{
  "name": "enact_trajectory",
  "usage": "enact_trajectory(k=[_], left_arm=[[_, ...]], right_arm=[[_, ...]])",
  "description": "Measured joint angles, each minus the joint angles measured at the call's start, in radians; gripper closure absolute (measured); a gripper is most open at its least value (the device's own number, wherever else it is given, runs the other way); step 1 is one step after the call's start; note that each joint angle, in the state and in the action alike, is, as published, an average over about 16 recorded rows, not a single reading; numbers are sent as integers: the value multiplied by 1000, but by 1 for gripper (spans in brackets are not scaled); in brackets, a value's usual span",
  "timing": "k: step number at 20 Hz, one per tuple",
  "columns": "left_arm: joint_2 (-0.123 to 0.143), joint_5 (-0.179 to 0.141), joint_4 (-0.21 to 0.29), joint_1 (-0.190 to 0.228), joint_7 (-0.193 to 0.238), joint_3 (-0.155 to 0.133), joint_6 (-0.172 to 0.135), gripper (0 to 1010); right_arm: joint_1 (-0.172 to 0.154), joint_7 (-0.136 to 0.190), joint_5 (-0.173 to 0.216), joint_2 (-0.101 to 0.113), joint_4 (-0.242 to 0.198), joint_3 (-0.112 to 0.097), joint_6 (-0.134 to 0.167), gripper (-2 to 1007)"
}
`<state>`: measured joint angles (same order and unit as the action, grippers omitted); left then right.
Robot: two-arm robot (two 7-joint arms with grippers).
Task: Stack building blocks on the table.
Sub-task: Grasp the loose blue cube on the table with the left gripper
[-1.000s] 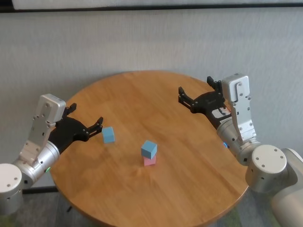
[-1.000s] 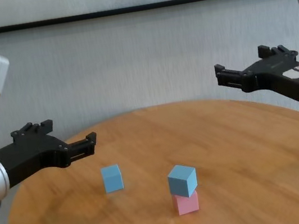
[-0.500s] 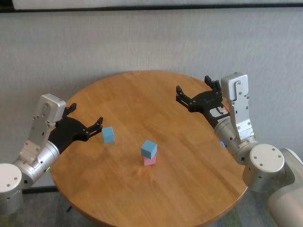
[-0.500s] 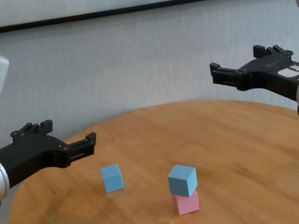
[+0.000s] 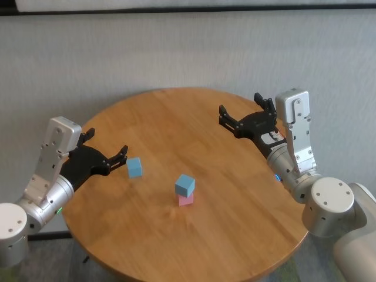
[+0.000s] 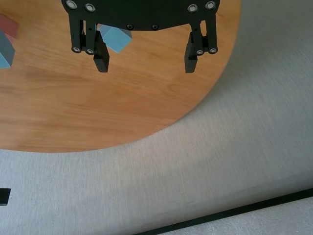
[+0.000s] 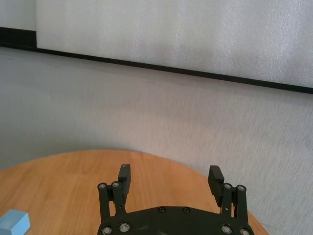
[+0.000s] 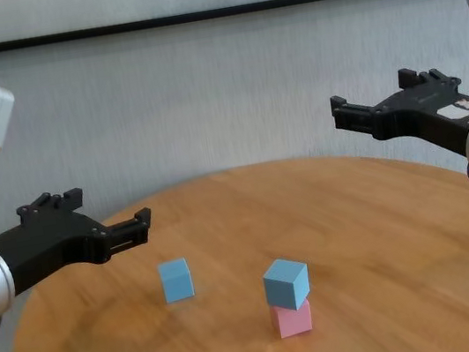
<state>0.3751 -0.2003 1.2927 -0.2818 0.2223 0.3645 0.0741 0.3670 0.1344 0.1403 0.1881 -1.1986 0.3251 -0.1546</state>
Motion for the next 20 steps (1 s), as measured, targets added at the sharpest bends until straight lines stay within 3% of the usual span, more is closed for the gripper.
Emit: enact_trajectory(k=[7,20], left_arm=[[-39,12,-13,0,-33,4,-51,10],[-176,37,-50,2,-169,-21,-174,10]], right_arm=[[0,-4,0,1,-1,2,2,5],[0,-7,-1,2,-3,3,3,5]])
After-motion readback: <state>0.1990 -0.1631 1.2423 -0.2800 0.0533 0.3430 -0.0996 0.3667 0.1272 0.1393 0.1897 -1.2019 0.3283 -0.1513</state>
